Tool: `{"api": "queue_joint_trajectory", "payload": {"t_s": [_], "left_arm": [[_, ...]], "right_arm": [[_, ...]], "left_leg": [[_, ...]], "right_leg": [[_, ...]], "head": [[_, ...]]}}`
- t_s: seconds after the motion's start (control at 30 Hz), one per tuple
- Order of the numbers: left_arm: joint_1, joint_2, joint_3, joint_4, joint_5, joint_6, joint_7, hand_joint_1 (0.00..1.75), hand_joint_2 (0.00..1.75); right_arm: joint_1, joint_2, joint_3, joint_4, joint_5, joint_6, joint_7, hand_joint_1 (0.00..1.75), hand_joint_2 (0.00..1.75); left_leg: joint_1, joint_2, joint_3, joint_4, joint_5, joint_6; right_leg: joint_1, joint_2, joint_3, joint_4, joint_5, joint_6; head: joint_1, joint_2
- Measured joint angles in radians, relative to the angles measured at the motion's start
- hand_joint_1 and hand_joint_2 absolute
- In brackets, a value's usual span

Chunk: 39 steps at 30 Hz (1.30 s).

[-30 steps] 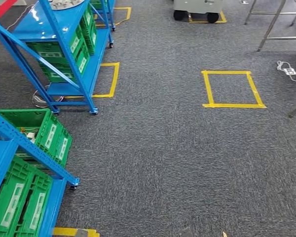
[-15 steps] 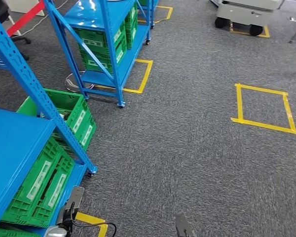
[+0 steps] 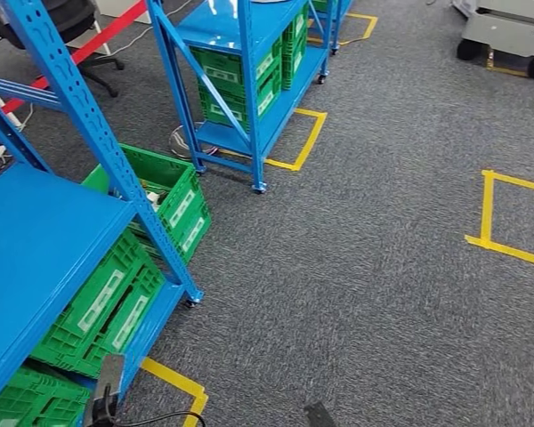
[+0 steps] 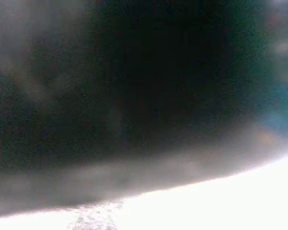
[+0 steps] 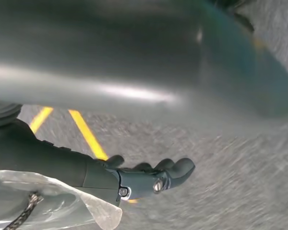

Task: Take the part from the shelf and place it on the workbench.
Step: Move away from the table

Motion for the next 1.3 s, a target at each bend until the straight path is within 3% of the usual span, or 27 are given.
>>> {"api": "queue_joint_trajectory", "payload": {"t_s": [0.03,0.07,0.1,0.17,0.23,0.3,0.33,0.4,0.43,0.5,0.53,0.57,0.63,0.7,0.73,0.8,0.83,0.87,0.93,0.97,1.03,1.07,1.13,1.2,1.23,1.27,1.3], "left_arm": [[0.013,0.013,0.005,-0.002,0.012,-0.011,-0.001,0.00,0.00],[0.023,0.026,0.008,-0.004,0.017,-0.019,0.000,0.00,0.00],[0.029,0.038,0.009,-0.006,0.018,-0.024,0.003,0.00,0.00],[0.027,0.052,0.008,-0.010,0.012,-0.024,0.010,0.00,0.00],[0.020,0.055,0.005,-0.013,0.002,-0.020,0.017,0.00,0.00],[0.018,0.055,-0.002,-0.015,-0.008,-0.013,0.028,0.00,0.00],[0.018,0.053,-0.006,-0.016,-0.012,-0.008,0.033,0.00,0.00],[0.013,0.048,-0.016,-0.017,-0.014,-0.002,0.038,0.00,0.00],[0.010,0.044,-0.021,-0.017,-0.016,-0.001,0.039,0.00,0.00],[0.001,0.021,-0.039,-0.017,-0.040,0.018,0.047,0.00,0.00],[-0.009,-0.008,-0.060,-0.018,-0.050,0.050,0.066,0.00,0.00],[-0.022,-0.049,-0.100,-0.026,-0.041,0.107,0.106,0.00,0.00],[-0.061,-0.147,-0.247,-0.050,0.093,0.281,0.207,0.00,0.00],[-0.094,-0.179,-0.498,-0.115,0.399,0.428,0.299,0.00,0.00],[-0.094,-0.144,-0.655,-0.201,0.574,0.447,0.364,0.00,0.00],[-0.059,-0.017,-0.962,-0.467,0.833,0.365,0.570,0.00,0.00],[-0.037,0.048,-1.091,-0.602,0.885,0.296,0.671,0.00,0.00],[-0.018,0.104,-1.199,-0.710,0.885,0.232,0.744,0.00,0.00],[0.016,0.184,-1.356,-0.855,0.782,0.157,0.784,0.00,0.00],[0.033,0.206,-1.403,-0.903,0.722,0.142,0.772,0.00,0.00],[0.057,0.225,-1.436,-0.970,0.656,0.134,0.741,0.00,0.00],[0.063,0.230,-1.434,-0.994,0.645,0.133,0.734,0.00,0.00],[0.066,0.242,-1.422,-1.030,0.638,0.133,0.729,0.00,0.00],[0.065,0.250,-1.417,-1.057,0.636,0.132,0.728,0.00,0.00],[0.066,0.253,-1.415,-1.068,0.636,0.132,0.727,0.00,0.00],[0.067,0.256,-1.415,-1.078,0.636,0.132,0.726,0.00,0.00],[0.069,0.261,-1.415,-1.086,0.637,0.132,0.726,0.00,0.00]], "right_arm": [[-0.017,0.006,0.012,0.000,0.003,0.001,0.014,0.00,0.00],[-0.034,0.011,0.022,0.000,0.001,-0.001,0.022,0.00,0.00],[-0.050,0.016,0.029,0.000,-0.003,-0.003,0.026,0.00,0.00],[-0.075,0.023,0.037,0.000,-0.013,-0.002,0.023,0.00,0.00],[-0.085,0.026,0.040,-0.001,-0.028,0.000,0.010,0.00,0.00],[-0.086,0.027,0.041,-0.002,-0.047,-0.001,-0.010,0.00,0.00],[-0.085,0.027,0.041,-0.003,-0.054,-0.001,-0.021,0.00,0.00],[-0.081,0.026,0.041,-0.005,-0.060,-0.002,-0.032,0.00,0.00],[-0.077,0.025,0.041,-0.006,-0.065,-0.004,-0.034,0.00,0.00],[-0.073,0.020,0.037,-0.008,-0.102,-0.014,-0.018,0.00,0.00],[-0.079,0.016,0.029,-0.012,-0.139,-0.019,0.006,0.00,0.00],[-0.090,0.011,0.018,-0.016,-0.175,-0.019,0.031,0.00,0.00],[-0.118,0.004,0.000,-0.023,-0.221,0.003,0.036,0.00,0.00],[-0.112,0.005,-0.004,-0.046,-0.280,0.042,-0.023,0.00,0.00],[-0.078,0.005,0.002,-0.087,-0.354,0.076,-0.032,0.00,0.00],[0.069,0.007,0.049,-0.266,-0.609,0.158,0.064,0.00,0.00],[0.172,0.006,0.099,-0.394,-0.773,0.181,0.160,0.00,0.00],[0.274,0.006,0.165,-0.521,-0.933,0.185,0.256,0.00,0.00],[0.427,0.007,0.339,-0.724,-1.156,0.175,0.373,0.00,0.00],[0.468,0.008,0.434,-0.789,-1.191,0.169,0.390,0.00,0.00],[0.504,0.011,0.594,-0.883,-1.172,0.155,0.397,0.00,0.00],[0.514,0.013,0.651,-0.918,-1.151,0.149,0.399,0.00,0.00],[0.533,0.016,0.731,-0.973,-1.133,0.142,0.402,0.00,0.00],[0.553,0.017,0.779,-1.010,-1.128,0.137,0.404,0.00,0.00],[0.562,0.017,0.796,-1.026,-1.129,0.133,0.404,0.00,0.00],[0.567,0.016,0.811,-1.040,-1.135,0.128,0.406,0.00,0.00],[0.564,0.012,0.830,-1.051,-1.152,0.119,0.411,0.00,0.00]], "left_leg": [[0.001,0.003,-0.008,0.016,0.003,-0.002],[0.001,0.007,0.004,-0.009,0.026,-0.003],[0.000,0.018,0.036,-0.070,0.060,-0.002],[-0.005,0.070,0.107,-0.207,0.117,0.005],[-0.012,0.096,0.135,-0.265,0.131,0.018],[-0.014,0.069,0.134,-0.269,0.135,0.032],[-0.013,0.057,0.134,-0.272,0.138,0.038],[-0.008,0.033,0.134,-0.279,0.144,0.050],[-0.008,0.021,0.133,-0.279,0.145,0.054],[-0.009,-0.006,0.131,-0.278,0.145,0.058],[-0.009,-0.024,0.131,-0.277,0.145,0.060],[-0.010,-0.042,0.130,-0.275,0.146,0.061],[-0.009,-0.078,0.130,-0.270,0.145,0.061],[-0.006,-0.103,0.126,-0.263,0.142,0.051],[-0.003,-0.114,0.125,-0.263,0.142,0.045],[-0.001,-0.141,0.124,-0.264,0.142,0.032],[-0.004,-0.134,0.123,-0.261,0.136,0.028],[-0.008,-0.109,0.116,-0.243,0.120,0.024],[-0.011,-0.031,0.073,-0.144,0.061,0.018],[-0.009,-0.007,0.039,-0.071,0.026,0.017],[-0.007,0.003,-0.009,0.032,-0.005,0.015],[-0.006,0.005,-0.009,0.032,0.006,0.015],[-0.010,0.026,0.048,-0.075,0.066,0.022],[-0.020,0.083,0.118,-0.204,0.110,0.035],[-0.025,0.100,0.135,-0.238,0.117,0.041],[-0.029,0.103,0.139,-0.251,0.117,0.046],[-0.029,0.087,0.137,-0.254,0.119,0.050]], "right_leg": [[0.000,-0.012,0.000,0.000,-0.001,0.000],[0.000,-0.024,0.001,0.001,-0.002,0.001],[0.001,-0.038,0.003,0.001,-0.004,0.003],[0.006,-0.068,0.009,0.002,-0.011,0.010],[0.010,-0.095,0.017,0.002,-0.018,0.020],[0.008,-0.115,0.023,0.000,-0.022,0.031],[0.005,-0.102,0.022,0.004,-0.030,0.038],[0.000,-0.041,-0.008,0.068,-0.072,0.047],[-0.001,-0.007,-0.038,0.131,-0.104,0.049],[-0.002,0.017,-0.108,0.267,-0.153,0.052],[-0.003,0.019,-0.129,0.297,-0.151,0.053],[-0.004,0.021,-0.131,0.289,-0.128,0.055],[-0.005,0.046,-0.086,0.170,-0.046,0.053],[-0.004,0.087,-0.031,0.048,0.003,0.044],[-0.003,0.098,-0.016,0.019,0.007,0.038],[-0.001,0.076,0.000,0.007,-0.003,0.030],[-0.003,0.053,0.007,0.006,-0.007,0.024],[-0.004,0.032,0.013,0.005,-0.011,0.016],[-0.001,0.007,0.017,0.003,-0.017,0.003],[0.002,0.003,0.017,0.003,-0.019,-0.002],[0.005,-0.008,0.018,0.003,-0.022,-0.004],[0.006,-0.018,0.020,0.003,-0.024,-0.004],[0.008,-0.043,0.029,0.003,-0.029,-0.002],[0.014,-0.071,0.036,0.005,-0.038,0.005],[0.017,-0.085,0.040,0.005,-0.043,0.010],[0.019,-0.099,0.044,0.005,-0.046,0.014],[0.020,-0.114,0.047,0.005,-0.049,0.018]], "head": [[0.000,0.000],[-0.001,0.000],[-0.001,0.000],[0.000,0.000],[0.004,0.000],[0.007,0.000],[0.008,0.000],[0.012,0.000],[0.014,0.000],[0.014,0.000],[0.013,0.000],[0.013,0.000],[0.018,0.000],[0.026,0.000],[0.028,0.000],[0.025,0.000],[0.023,0.000],[0.021,0.000],[0.020,0.000],[0.019,0.000],[0.019,0.000],[0.018,0.000],[0.017,0.000],[0.017,0.000],[0.018,0.000],[0.019,0.000],[0.020,0.000]]}}
